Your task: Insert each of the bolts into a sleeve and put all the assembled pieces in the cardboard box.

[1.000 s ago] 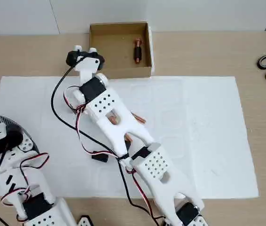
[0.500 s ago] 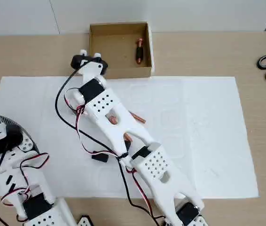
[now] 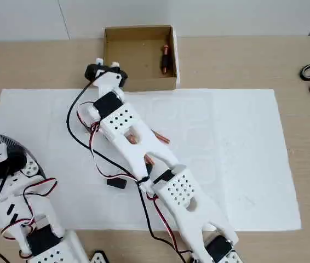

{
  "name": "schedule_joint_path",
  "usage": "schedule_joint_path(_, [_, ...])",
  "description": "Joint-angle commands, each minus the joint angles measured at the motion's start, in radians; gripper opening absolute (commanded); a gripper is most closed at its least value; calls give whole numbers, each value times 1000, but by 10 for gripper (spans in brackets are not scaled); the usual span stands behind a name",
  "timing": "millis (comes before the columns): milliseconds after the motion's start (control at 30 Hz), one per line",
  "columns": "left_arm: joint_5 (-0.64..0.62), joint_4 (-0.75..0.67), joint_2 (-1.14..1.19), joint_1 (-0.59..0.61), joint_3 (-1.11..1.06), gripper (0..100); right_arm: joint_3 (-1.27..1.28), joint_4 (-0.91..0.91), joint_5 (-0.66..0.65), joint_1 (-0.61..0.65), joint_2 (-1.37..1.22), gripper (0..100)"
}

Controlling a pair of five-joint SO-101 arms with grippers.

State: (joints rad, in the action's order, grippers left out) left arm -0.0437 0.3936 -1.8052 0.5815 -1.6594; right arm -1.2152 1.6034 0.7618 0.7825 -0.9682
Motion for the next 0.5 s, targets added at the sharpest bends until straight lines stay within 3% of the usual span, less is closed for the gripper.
schedule_joint_path(0, [-3,-17,-12,0,5,6,-86,-7,3,-10,15,202])
schedule_joint_path(133, [-3,-17,-12,0,5,6,-92,-7,5,-10,13,287])
schedule_joint_path(467, [-3,-17,-12,-2,5,6,-77,-28,11,-4,-39,292])
